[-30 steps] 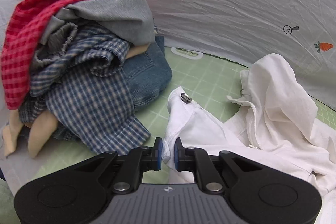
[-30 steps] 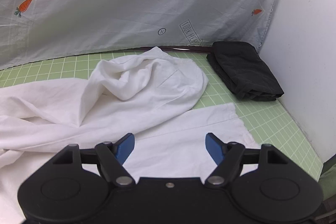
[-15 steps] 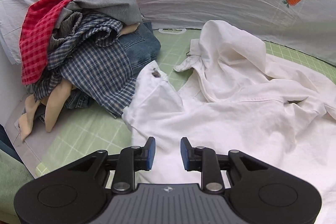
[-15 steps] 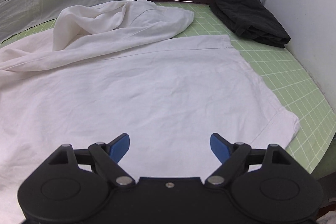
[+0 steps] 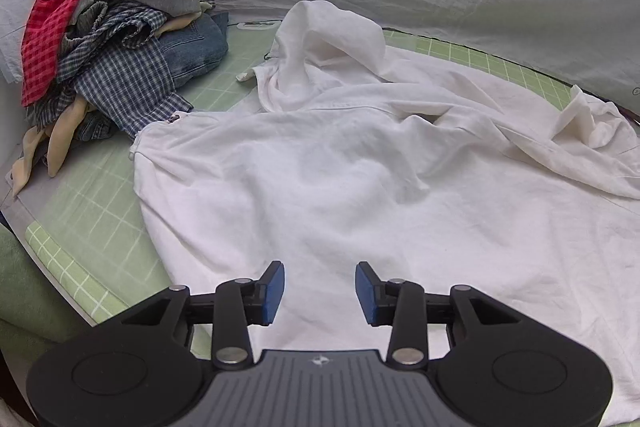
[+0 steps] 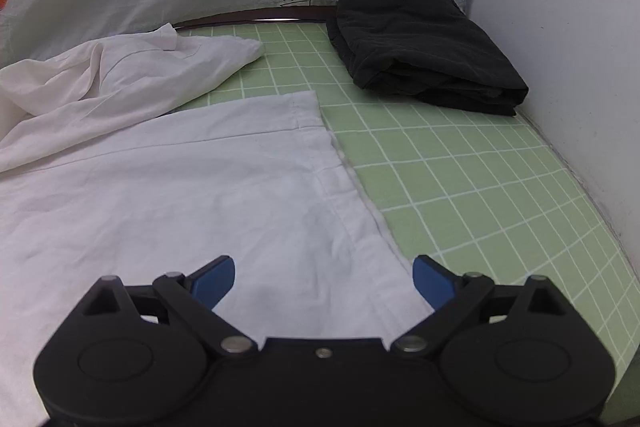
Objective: Fold clothes
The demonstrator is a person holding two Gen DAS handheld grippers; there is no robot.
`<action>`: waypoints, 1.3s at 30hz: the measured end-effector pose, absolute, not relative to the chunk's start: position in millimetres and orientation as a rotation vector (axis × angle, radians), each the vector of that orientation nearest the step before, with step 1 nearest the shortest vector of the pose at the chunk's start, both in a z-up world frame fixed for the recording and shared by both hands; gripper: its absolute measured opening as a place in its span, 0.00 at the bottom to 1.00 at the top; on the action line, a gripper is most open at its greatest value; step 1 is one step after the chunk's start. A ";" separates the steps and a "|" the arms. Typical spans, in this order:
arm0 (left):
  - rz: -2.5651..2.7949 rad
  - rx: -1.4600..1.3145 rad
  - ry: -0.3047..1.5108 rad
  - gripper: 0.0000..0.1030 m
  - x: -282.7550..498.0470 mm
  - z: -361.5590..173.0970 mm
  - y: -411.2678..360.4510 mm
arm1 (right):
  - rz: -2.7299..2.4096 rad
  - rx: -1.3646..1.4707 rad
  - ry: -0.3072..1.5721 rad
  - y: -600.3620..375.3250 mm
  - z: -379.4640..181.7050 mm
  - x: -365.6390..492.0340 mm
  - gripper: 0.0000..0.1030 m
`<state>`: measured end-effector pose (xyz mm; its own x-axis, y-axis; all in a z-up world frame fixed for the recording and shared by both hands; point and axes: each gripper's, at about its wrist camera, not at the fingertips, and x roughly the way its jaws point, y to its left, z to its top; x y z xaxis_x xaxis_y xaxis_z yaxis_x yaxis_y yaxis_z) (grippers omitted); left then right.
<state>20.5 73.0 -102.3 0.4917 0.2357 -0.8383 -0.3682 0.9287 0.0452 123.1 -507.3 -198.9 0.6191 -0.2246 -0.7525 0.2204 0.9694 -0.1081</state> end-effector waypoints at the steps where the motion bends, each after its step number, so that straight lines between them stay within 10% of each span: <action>1: 0.373 -0.144 0.993 0.42 17.1 -100.7 67.2 | -0.240 -0.008 0.869 -513.6 -202.8 130.6 0.92; 7: 0.399 -0.126 1.008 0.44 0.6 -99.1 45.4 | -0.140 0.084 0.889 -534.4 -209.5 148.2 0.53; 10: 0.421 -0.158 1.010 0.44 -0.5 -101.8 44.7 | -0.125 0.070 0.903 -535.1 -205.1 143.6 0.09; 12: 0.435 -0.193 1.004 0.44 0.9 -103.9 47.3 | -0.123 0.045 0.898 -536.3 -200.7 135.9 0.07; 28: 0.635 -0.435 0.958 0.44 -30.7 -119.6 142.5 | -0.485 -0.308 0.955 -539.1 -202.5 95.9 0.10; 35: 0.599 -0.584 0.948 0.52 -26.4 -137.2 198.7 | -0.509 -0.260 0.927 -472.5 -184.7 94.6 0.73; 39: 0.534 -0.644 0.960 0.54 -4.2 -151.8 224.6 | -0.481 -0.136 0.938 -421.1 -177.5 86.3 0.78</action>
